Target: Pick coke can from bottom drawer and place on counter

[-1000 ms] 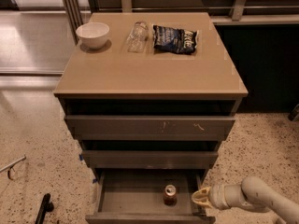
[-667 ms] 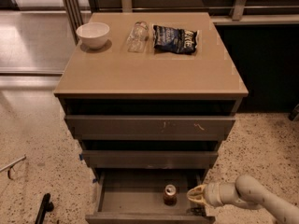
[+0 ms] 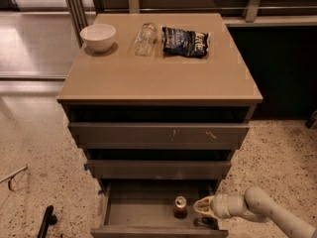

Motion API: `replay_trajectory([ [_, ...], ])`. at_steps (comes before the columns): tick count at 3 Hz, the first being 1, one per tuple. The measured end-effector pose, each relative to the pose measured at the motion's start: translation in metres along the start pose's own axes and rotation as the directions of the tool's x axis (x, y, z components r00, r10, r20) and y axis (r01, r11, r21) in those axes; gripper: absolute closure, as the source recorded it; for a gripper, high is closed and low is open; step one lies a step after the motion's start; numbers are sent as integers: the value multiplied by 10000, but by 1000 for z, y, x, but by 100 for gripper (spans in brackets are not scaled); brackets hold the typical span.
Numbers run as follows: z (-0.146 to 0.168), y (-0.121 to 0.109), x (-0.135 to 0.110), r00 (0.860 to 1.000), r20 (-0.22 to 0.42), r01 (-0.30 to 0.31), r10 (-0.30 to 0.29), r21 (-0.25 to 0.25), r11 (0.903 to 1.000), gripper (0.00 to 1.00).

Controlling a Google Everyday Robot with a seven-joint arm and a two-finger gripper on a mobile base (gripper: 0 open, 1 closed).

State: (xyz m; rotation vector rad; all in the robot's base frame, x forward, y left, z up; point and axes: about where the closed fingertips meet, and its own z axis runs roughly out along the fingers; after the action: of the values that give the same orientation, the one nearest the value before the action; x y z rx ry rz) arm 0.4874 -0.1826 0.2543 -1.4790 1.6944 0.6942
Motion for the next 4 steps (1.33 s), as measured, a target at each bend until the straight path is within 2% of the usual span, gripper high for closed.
replay_trajectory([
  [2,29,4,5,9995,320,59,-50,-280,9996,53],
  [3,54,1,10,9984,559,95,-64,-545,9985,32],
  [4,59,1,11,9980,629,95,-59,-573,9983,33],
])
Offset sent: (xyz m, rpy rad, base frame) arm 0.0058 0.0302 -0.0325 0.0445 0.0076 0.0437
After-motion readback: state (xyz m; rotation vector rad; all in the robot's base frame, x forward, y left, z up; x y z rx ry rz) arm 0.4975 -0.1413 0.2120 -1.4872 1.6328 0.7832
